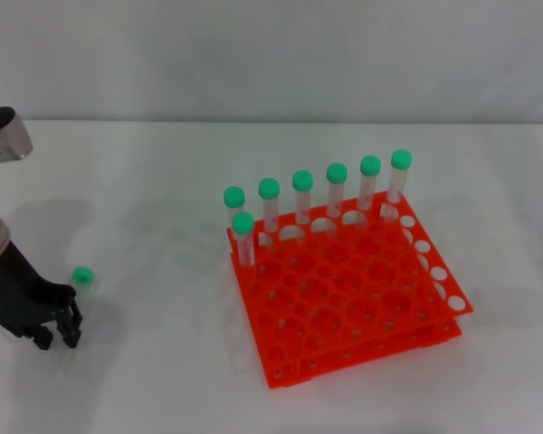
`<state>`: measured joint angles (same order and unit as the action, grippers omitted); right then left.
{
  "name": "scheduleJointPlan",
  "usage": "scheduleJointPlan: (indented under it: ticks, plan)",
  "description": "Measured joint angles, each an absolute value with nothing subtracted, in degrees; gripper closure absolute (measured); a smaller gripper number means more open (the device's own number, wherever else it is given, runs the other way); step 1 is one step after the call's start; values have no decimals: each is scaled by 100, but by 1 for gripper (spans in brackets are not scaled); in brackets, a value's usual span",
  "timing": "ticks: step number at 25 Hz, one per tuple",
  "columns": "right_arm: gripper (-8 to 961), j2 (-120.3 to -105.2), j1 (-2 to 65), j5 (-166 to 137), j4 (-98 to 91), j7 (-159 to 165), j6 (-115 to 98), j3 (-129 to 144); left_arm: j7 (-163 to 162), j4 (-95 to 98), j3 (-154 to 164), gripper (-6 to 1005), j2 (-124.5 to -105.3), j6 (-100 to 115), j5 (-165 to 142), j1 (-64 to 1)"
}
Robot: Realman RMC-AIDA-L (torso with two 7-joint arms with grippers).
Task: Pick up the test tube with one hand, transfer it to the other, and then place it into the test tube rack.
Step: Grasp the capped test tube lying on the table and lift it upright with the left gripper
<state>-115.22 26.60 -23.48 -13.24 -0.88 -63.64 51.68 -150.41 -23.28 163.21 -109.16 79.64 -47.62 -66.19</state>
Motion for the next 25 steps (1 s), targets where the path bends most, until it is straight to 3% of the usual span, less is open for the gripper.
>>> scheduleJointPlan:
  ticks: [6, 11, 19, 25]
  plan:
    - [142, -11522, 2706, -2345, -1318, -87, -6364, 5168, -15021, -2329, 16321, 719, -10927, 7961, -4773, -6669]
    - [142, -11526, 2733, -2347, -1294, -87, -6363, 5174, -14993, -2329, 16321, 778, -10936, 7937, -4778, -6694]
    - [142, -11531, 2743, -2347, -1293, -75, -6363, 5177, -14793, -2377, 16312, 805, -10875, 7861, -4422, -6707]
    - [142, -11531, 2702, -2348, -1291, -27, -6363, 5191, -14259, -2494, 16312, 805, -10702, 7914, -3626, -6576]
